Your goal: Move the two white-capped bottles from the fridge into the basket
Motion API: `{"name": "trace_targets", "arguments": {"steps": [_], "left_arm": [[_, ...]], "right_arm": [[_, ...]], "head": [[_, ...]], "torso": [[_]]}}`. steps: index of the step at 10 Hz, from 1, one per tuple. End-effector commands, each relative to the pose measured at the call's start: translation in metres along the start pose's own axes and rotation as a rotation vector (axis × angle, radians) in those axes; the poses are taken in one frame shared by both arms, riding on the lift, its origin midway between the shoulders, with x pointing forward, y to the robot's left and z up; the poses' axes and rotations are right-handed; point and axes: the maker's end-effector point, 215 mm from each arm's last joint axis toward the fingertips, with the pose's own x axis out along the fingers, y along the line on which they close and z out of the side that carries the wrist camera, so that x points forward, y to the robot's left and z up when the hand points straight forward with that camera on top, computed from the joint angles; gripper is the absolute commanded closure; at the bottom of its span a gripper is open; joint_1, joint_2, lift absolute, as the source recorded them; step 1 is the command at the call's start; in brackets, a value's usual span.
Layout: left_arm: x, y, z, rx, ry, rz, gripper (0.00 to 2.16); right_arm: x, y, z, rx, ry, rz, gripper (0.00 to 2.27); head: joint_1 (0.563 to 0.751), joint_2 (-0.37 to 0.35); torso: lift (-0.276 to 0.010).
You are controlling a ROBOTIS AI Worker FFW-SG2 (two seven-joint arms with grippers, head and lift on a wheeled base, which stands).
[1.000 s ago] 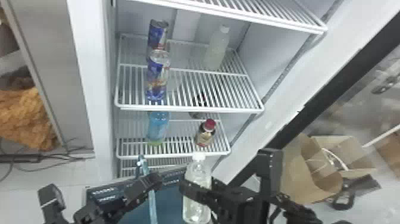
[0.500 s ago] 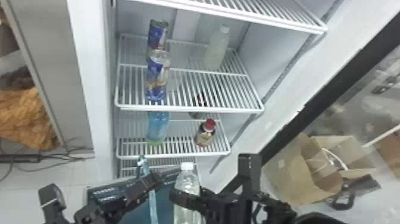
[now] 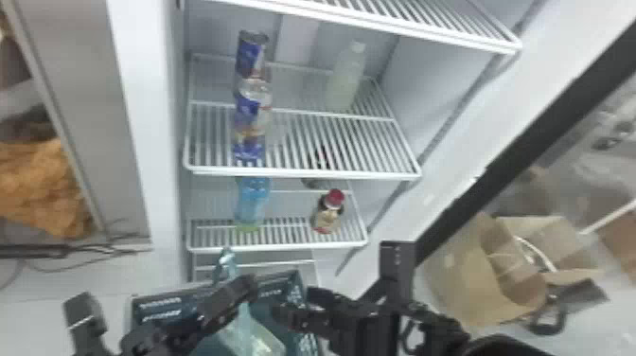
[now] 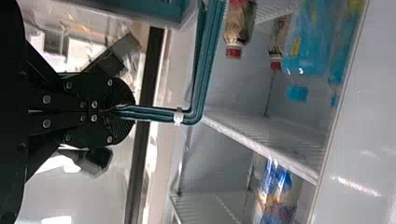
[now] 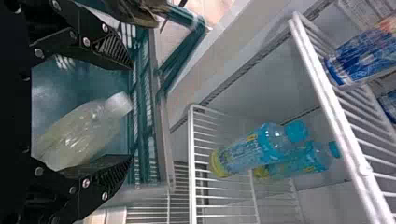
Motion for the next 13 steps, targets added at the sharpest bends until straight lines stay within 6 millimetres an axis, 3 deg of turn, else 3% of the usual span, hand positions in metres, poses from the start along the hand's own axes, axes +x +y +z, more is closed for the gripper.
{"name": "trace_targets", "arguments": {"steps": [1, 2, 8, 11, 13], "left_arm": [[0.000, -0.001, 0.002, -0.001, -0.005, -0.002, 1.18], [-0.001, 0.000, 0.001, -0.003, -0.005, -0.001, 1.18], [-0.003, 0.002, 0.002, -0.005, -0.010, 0.002, 1.18], [-0.002, 0.000, 0.002, -0.004, -0.010, -0.001, 1.18], [-0.002, 0.001, 0.000, -0.008, -0.009, -0.001, 1.18]], "right_arm": [[0.000, -0.004, 0.011, -0.019, -0.037, -0.013, 0.38], [-0.002, -0.006, 0.021, -0.037, -0.075, -0.023, 0.38], [-0.038, -0.029, 0.140, -0.180, -0.470, -0.123, 0.38], [-0.035, -0.050, 0.189, -0.229, -0.589, -0.152, 0.32], [-0.025, -0.063, 0.218, -0.253, -0.661, -0.167, 0.15]], "head": [[0.695, -0.338], [0.695, -0.339], [0.695, -0.350], [0.695, -0.350], [0.695, -0.350]], "torso": [[0.000], [0.000], [0.000], [0.000], [0.000]]}}
